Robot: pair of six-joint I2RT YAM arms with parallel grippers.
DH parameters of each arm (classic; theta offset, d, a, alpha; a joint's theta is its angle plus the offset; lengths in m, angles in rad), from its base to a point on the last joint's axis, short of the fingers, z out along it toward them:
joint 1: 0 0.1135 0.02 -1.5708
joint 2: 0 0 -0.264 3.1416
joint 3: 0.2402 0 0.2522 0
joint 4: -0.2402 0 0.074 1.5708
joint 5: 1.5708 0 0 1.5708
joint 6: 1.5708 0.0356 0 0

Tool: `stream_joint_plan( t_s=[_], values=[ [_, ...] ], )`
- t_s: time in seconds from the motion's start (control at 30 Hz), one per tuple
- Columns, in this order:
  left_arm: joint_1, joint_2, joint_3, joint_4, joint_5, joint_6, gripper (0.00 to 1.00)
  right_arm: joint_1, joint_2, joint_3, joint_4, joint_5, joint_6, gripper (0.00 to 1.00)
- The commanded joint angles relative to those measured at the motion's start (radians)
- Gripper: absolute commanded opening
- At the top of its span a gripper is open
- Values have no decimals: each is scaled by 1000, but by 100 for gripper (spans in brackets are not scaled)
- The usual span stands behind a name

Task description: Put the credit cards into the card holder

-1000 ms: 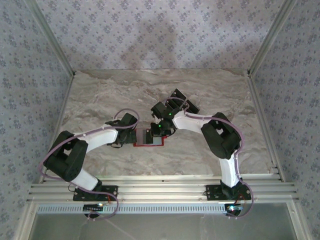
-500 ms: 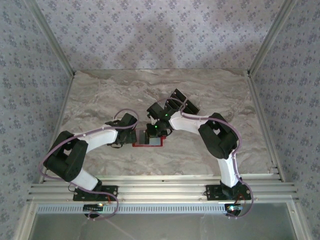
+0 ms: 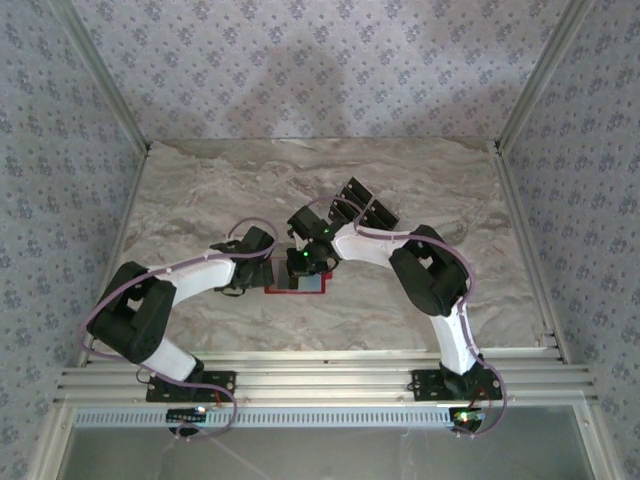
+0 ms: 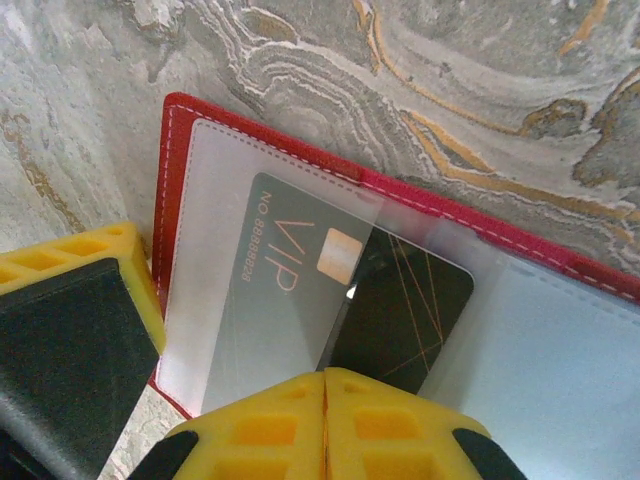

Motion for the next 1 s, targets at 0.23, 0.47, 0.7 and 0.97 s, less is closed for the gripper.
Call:
stream_joint_plan(
  t_s=[0.23,0.47,0.7,0.97],
  values=[
    [-11,20,-29,5,12,-19,99,-23,-104,-51,10,12,2,11],
    [-11,18,-29,4,8,-18,99,-40,-96,-79,14,21,4,11],
    [-12,19,-30,7,7,-16,99,-36,-64,-74,25,15,8,11],
    [-11,21,-36,14,8,-18,99,-23,-25,-45,20,9,9,11]
  ],
)
